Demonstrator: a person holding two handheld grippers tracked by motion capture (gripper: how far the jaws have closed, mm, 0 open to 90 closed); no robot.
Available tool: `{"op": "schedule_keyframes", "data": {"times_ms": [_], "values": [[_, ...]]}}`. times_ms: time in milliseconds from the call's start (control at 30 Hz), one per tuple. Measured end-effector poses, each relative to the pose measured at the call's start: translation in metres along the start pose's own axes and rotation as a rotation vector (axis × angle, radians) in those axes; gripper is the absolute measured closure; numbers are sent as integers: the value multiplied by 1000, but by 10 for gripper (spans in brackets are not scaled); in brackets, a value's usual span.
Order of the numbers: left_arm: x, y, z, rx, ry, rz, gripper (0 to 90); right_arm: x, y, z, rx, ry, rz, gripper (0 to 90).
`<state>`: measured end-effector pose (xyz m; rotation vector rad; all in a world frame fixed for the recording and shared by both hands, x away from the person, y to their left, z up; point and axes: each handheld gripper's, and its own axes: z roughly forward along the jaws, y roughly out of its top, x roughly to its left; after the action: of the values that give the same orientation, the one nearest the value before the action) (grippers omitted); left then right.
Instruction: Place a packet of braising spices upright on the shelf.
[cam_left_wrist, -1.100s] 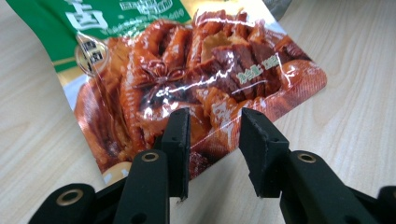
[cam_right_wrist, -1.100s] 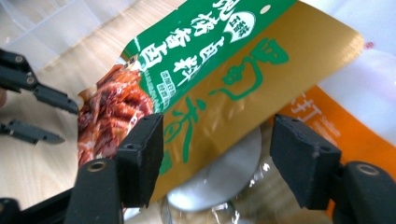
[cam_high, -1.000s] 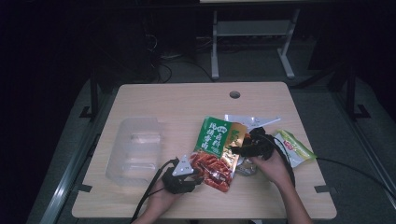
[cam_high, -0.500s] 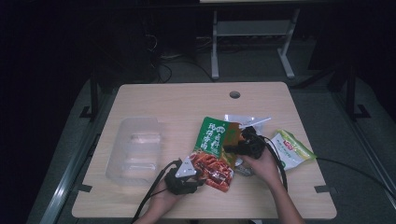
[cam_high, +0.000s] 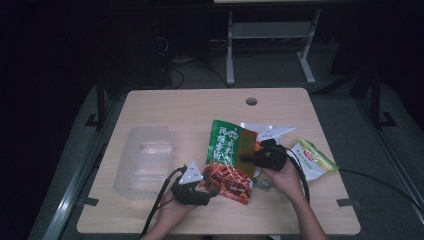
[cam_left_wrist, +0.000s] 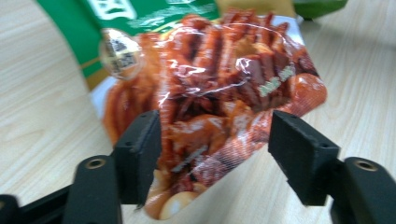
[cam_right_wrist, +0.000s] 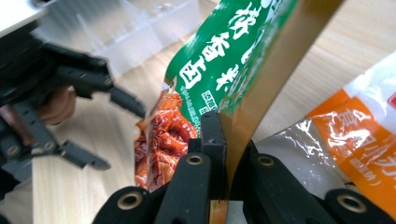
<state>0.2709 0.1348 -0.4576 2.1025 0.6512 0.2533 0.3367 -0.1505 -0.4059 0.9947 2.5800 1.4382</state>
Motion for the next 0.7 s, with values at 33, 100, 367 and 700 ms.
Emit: {"op": "schedule_keyframes", "data": {"times_ms": [33,100,367,700], "values": [[0,0,0,-6,6,-7,322,2,0,-2,-3,5,-10,894],[2,0,-1,-13,11,-13,292,6,0,-8,-6,11,-41,894],[2,0,0,-24,27,-25,272,15,-1,-23,-30,86,-136,894],[8,8,9,-47,-42,-53,412,12,-8,-33,-48,163,-152,895]]}}
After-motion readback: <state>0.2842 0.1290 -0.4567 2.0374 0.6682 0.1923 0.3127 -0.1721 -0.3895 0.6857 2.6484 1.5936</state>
